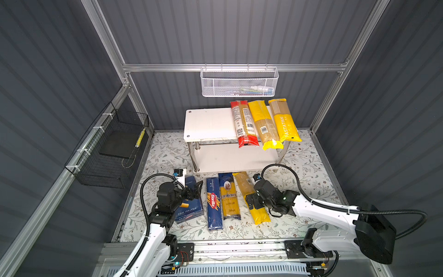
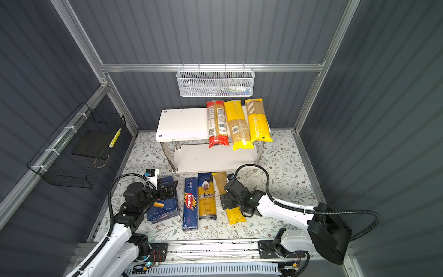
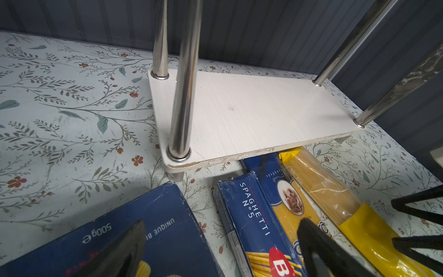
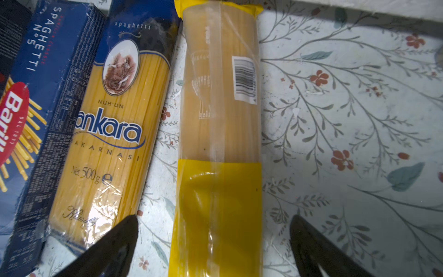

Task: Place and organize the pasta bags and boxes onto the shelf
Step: 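Lower the open right gripper around the clear-and-yellow bag's middle, then close the right gripper on the clear-and-yellow spaghetti bag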

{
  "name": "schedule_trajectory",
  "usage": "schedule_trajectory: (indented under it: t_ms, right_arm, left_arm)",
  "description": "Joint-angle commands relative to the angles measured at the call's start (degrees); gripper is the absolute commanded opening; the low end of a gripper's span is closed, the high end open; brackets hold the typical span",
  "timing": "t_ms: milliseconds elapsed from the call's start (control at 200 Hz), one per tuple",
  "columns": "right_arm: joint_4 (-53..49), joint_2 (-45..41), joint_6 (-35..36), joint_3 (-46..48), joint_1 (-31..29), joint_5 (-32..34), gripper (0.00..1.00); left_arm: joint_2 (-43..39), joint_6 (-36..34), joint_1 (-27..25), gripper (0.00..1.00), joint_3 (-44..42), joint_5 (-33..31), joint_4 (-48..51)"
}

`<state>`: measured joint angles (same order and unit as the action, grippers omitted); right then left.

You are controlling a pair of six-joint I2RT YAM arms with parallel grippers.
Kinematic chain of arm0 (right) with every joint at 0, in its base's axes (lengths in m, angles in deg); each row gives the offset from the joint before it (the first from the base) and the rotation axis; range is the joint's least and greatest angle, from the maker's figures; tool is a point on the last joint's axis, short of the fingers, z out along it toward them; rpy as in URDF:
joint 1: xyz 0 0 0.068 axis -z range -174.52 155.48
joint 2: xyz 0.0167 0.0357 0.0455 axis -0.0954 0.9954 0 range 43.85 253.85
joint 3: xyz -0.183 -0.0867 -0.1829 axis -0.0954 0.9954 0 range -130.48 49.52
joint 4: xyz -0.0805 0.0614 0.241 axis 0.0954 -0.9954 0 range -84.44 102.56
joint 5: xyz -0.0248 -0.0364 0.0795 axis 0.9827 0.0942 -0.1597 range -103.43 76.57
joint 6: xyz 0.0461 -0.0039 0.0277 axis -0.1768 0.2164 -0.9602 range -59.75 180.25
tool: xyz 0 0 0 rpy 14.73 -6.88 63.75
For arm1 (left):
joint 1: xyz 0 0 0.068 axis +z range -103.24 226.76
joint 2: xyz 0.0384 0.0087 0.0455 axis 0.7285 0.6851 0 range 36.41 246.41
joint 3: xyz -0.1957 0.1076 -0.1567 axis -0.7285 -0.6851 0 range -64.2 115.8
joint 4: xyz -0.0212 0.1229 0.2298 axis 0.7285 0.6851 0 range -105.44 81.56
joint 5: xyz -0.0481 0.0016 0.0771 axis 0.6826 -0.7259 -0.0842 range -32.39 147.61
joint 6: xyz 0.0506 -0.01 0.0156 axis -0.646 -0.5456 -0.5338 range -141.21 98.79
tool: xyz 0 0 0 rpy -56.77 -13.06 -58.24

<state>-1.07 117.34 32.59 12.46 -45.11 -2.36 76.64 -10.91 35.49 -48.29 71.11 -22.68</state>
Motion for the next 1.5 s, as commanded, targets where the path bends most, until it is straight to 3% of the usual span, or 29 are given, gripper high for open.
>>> schedule_trajectory:
  t_ms: [0,80,405,1031,1321,1496]
  right_arm:
    - [3.7,2.1,2.1,0.7,1.8,-1.9,0.99]
    - [4.2,4.1,2.6,0.3,3.6,-4.4,0.99]
    - [1.3,12.2,7.3,-4.9,4.1,-3.9,0.99]
    - [0.6,19.7,6.1,-7.2,4.1,-3.6,0.99]
    - [0.0,19.6,4.6,-6.4,4.0,-2.7,0.91]
    - [0.2,19.0,3.3,-5.7,4.0,-2.1,0.79]
  left_arm:
    - [-0.1,0.5,0.1,1.0,0.8,-0.2,0.7]
    - [-0.2,0.6,0.1,0.99,0.8,-0.3,0.7]
    - [-0.4,0.7,0.1,0.99,0.7,-0.5,0.7]
    - [-0.6,0.7,0.1,0.99,0.6,-0.8,0.8]
    - [-0.8,0.7,0.1,1.0,0.6,-0.9,0.9]
    - [-0.6,0.7,0.1,1.0,0.7,-0.9,0.9]
